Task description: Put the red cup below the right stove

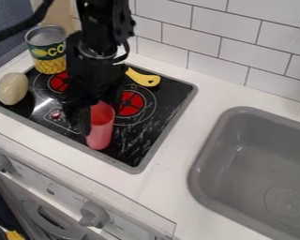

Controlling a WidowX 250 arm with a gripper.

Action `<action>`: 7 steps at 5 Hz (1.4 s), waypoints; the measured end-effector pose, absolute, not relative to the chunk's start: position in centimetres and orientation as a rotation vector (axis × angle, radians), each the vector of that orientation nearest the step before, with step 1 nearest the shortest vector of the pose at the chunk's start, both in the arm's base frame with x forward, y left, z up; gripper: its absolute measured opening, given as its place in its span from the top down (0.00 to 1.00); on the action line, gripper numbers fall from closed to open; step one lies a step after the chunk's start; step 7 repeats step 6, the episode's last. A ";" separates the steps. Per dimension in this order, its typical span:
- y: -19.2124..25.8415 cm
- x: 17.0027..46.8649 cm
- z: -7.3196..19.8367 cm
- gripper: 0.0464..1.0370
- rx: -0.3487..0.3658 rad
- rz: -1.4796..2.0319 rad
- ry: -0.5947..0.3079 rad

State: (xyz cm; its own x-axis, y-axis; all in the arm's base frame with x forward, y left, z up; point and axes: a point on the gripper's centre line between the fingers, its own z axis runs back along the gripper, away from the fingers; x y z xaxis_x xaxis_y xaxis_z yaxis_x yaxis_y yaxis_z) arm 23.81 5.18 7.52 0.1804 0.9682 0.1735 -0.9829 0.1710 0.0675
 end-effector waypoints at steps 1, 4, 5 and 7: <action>5.4 23.6 7.4 0.02 0.154 1.427 -0.043; 5.9 23.1 8.8 0.04 0.107 1.454 -0.026; 6.1 23.4 11.0 0.04 0.086 1.475 -0.088; 6.1 23.9 13.2 0.04 0.023 1.485 -0.138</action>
